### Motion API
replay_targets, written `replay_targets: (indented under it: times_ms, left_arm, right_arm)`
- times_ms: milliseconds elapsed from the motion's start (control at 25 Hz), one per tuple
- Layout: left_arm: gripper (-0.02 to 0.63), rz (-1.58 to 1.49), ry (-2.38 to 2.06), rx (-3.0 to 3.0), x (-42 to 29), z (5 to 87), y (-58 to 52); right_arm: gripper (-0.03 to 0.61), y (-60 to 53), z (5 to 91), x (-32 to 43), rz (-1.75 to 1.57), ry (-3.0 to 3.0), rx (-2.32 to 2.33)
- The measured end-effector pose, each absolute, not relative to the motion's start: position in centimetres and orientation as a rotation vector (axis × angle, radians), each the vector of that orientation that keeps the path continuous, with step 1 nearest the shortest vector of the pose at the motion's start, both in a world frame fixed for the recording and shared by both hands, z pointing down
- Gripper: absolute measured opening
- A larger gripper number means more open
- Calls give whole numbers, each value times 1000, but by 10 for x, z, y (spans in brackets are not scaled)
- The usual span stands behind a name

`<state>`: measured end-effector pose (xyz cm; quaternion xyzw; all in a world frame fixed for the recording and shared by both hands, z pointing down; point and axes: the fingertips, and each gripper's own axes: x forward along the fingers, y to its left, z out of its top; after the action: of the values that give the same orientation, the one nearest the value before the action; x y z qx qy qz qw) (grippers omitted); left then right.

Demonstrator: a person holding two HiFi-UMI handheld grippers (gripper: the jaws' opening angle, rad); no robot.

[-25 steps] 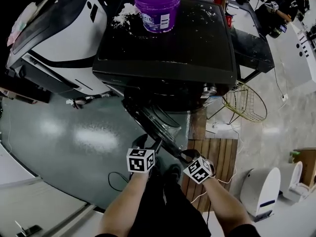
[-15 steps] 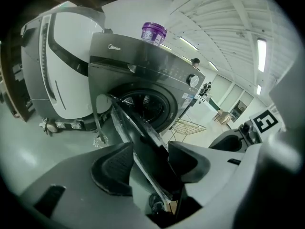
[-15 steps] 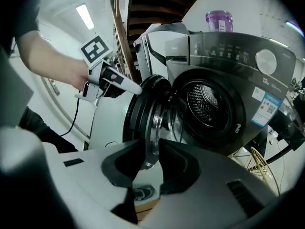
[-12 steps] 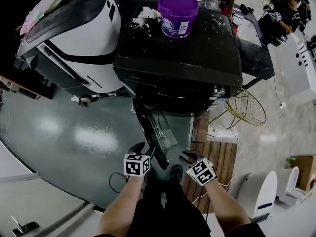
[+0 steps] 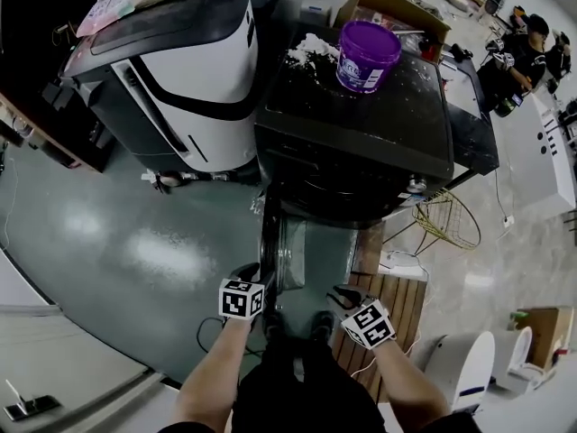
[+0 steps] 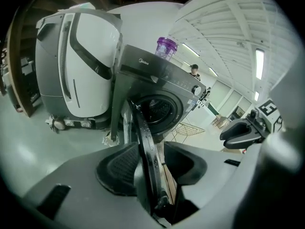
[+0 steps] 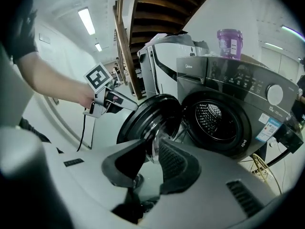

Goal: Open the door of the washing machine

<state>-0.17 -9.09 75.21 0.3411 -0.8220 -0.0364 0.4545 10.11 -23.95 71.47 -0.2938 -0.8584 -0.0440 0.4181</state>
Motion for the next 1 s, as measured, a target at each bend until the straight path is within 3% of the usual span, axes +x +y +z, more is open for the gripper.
replay_targets:
  times_ms: [440, 1000]
  left_arm:
    - [170, 38, -2026, 823, -28, 769, -10]
    - [164, -13, -2175, 789, -75, 706, 29]
  right_arm:
    - [98, -221, 674, 95, -72, -2207, -649]
    - [98, -202, 623, 76, -145, -2251, -725]
